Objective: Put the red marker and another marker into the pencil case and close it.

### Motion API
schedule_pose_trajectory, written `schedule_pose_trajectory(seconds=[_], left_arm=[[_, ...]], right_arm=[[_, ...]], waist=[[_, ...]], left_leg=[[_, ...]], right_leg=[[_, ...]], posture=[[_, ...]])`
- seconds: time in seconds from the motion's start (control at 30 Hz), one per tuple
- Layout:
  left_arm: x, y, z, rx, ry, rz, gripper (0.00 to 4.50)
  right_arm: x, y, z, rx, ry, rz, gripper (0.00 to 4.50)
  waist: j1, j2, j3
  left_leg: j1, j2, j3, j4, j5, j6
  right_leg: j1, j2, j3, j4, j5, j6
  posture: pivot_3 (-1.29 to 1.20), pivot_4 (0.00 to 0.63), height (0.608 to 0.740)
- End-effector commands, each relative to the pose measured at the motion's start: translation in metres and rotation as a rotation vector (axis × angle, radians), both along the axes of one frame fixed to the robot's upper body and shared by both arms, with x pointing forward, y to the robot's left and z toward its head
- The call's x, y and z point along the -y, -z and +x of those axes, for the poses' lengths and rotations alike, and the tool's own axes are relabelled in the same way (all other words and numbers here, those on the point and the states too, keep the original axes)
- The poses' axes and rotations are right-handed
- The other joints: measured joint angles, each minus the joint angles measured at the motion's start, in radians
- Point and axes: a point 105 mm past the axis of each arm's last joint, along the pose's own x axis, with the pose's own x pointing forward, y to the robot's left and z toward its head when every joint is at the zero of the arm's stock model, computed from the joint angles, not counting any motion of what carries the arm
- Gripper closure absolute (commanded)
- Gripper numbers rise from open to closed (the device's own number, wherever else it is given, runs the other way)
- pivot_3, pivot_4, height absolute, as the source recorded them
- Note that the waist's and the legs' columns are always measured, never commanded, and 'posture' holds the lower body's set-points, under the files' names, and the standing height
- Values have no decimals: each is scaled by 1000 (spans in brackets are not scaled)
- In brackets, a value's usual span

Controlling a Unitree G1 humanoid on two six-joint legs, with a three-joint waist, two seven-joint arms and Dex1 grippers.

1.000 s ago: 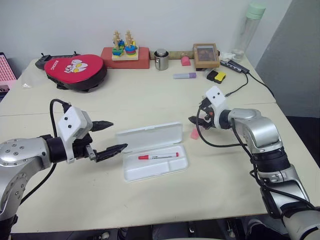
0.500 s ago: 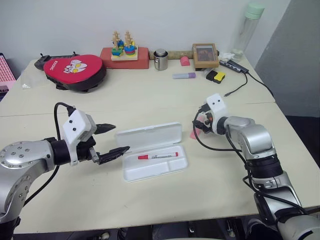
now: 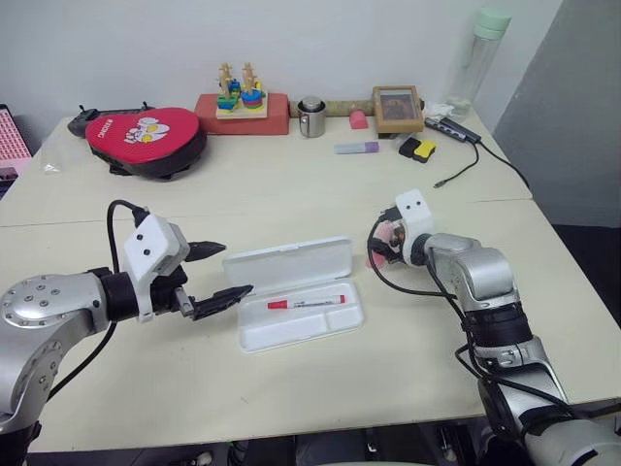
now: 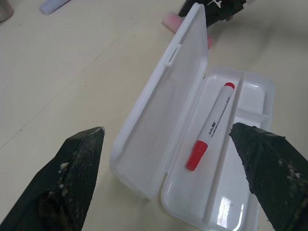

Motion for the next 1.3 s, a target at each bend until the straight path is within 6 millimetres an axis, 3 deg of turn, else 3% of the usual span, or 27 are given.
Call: schedule_pose_trajectory(seconds=[0.03, 0.1, 0.27, 0.4, 0.8, 0.9, 1.07, 1.3], left_arm=[[4, -8, -1, 49, 13, 9, 0], [4, -8, 0, 50, 13, 8, 0], [5, -7, 0, 50, 14, 5, 0], [6, -7, 1, 52, 12, 3, 0], [7, -7, 3, 57, 12, 3, 0], [9, -6, 3, 56, 13, 1, 0], [10, -7, 4, 59, 14, -1, 0], [9, -7, 4, 58, 9, -2, 0]], right_arm=[[-1, 2, -3, -38, 3, 23, 785], [0, 1, -4, -40, 3, 22, 785], [10, 4, -5, -5, -18, -67, 1756], [18, 3, -2, 18, -9, -101, 1756], [7, 7, -2, -33, 1, -24, 1756], [1, 4, 7, -77, 94, 68, 1247], [-6, 3, 8, -93, 103, 84, 35], [6, 8, 6, -63, 103, 7, 14]], waist=[[0, 0, 0], [0, 0, 0], [1, 0, 0], [1, -1, 0], [1, -1, -1], [0, -1, -1], [0, -1, -1], [1, -1, -1]], left_leg=[[1, 0, 1, 0, 0, 0], [2, 0, 2, 0, 0, 0], [3, 0, 5, 0, 0, 0], [3, 0, 6, 0, 0, 0], [4, 0, 7, 0, 0, 0], [4, 0, 7, 0, 0, 0], [4, 0, 7, 0, 0, 0], [4, 0, 7, 0, 0, 0]], right_leg=[[0, 0, 1, 0, 0, 0], [0, 1, 3, 1, 0, 0], [0, 1, 6, 1, 0, 0], [0, 1, 7, 1, 0, 1], [0, 1, 8, 1, 0, 1], [0, 1, 8, 1, 0, 1], [0, 2, 8, 1, 0, 1], [0, 2, 8, 1, 0, 1]], posture=[[0, 150, 740], [0, 150, 740], [0, 150, 740], [0, 150, 740], [0, 150, 740], [0, 150, 740], [0, 150, 740], [0, 150, 740]])
